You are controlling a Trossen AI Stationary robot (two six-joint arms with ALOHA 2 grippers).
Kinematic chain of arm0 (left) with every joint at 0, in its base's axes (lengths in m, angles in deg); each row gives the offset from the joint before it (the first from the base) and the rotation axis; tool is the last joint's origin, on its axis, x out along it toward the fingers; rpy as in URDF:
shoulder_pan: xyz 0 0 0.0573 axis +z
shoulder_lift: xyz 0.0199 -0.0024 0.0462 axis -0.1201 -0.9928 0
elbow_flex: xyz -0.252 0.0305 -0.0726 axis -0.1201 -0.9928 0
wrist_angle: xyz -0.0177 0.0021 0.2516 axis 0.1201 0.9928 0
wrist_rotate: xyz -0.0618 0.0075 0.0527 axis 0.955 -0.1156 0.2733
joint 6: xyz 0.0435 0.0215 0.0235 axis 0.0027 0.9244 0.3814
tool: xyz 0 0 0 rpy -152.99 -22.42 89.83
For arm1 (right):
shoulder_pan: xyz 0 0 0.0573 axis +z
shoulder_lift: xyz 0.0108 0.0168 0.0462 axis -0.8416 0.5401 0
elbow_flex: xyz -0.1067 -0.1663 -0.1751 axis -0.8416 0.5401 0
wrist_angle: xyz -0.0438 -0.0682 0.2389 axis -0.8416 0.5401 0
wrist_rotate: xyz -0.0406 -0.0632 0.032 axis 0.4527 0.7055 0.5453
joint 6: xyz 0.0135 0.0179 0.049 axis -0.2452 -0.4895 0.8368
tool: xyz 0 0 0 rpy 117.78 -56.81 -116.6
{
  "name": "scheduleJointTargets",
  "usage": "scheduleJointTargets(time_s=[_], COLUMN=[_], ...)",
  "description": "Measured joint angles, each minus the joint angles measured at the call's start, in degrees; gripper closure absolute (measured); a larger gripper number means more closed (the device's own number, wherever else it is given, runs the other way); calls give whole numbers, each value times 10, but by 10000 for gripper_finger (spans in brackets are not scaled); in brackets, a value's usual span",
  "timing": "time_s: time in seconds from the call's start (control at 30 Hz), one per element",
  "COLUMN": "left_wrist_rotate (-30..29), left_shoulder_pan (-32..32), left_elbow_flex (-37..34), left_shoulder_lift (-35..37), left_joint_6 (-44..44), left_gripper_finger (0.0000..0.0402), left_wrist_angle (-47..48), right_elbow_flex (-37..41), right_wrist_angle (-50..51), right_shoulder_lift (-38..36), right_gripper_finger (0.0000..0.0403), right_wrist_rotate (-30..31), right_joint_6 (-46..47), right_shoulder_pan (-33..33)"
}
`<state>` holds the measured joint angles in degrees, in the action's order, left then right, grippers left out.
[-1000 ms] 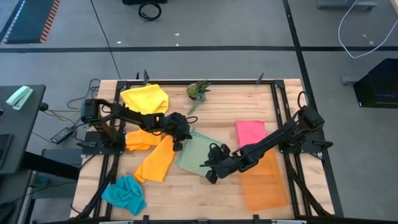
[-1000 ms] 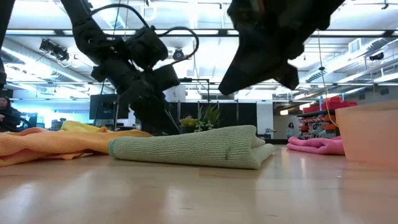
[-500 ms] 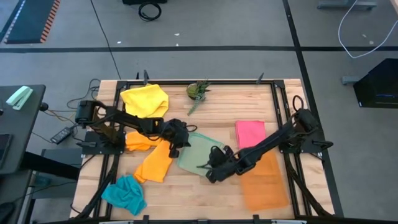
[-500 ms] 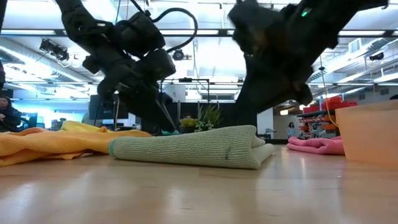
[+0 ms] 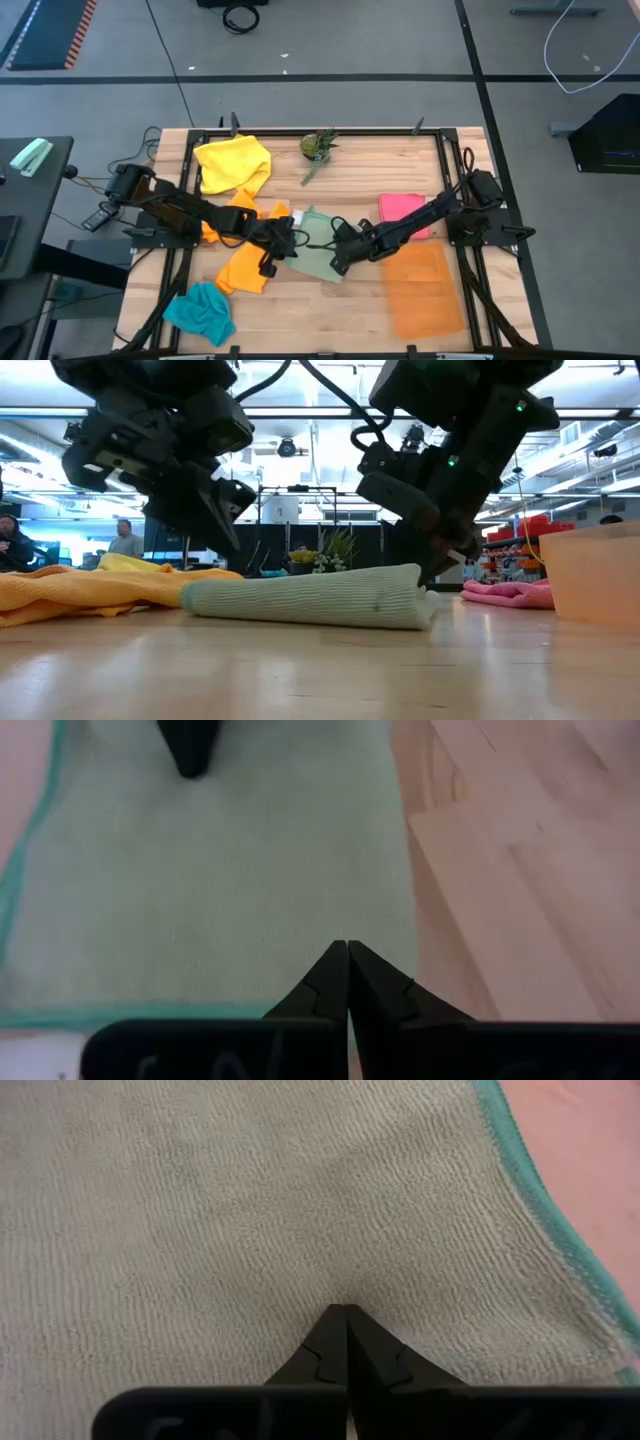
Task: Fold microfiber towels
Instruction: Fold the green microfiber towel
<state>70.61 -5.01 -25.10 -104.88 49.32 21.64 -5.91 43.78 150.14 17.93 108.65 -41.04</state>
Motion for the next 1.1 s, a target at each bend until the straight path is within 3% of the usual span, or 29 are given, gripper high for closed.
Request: scheduleJointTargets(time_s=[0.37,0.53,0.7,0.93,1.1], left_wrist_rotate=[-5,-27,-29,-28,-27], left_shoulder_pan=[-18,-7,29,74,96], left_elbow_flex=[-1,0,0,0,0], left_shoulder_lift=[-12,-11,-17,-76,-112], left_joint_6=[-40,-20,4,27,28], left_gripper_finger=[386,395,387,396,385], left_wrist_angle=[12,-17,-36,-102,-138], right_elbow_flex=[-6,-18,-18,-18,-18], right_wrist_angle=[19,41,40,23,26], right_shoulder_lift=[-8,-55,-83,-60,-61], right_gripper_finger=[402,402,402,402,402], right_wrist_rotate=[-26,-40,-40,-16,8], right_joint_6=[-108,-134,-87,11,53], right_shoulder_pan=[-56,-70,-33,61,80])
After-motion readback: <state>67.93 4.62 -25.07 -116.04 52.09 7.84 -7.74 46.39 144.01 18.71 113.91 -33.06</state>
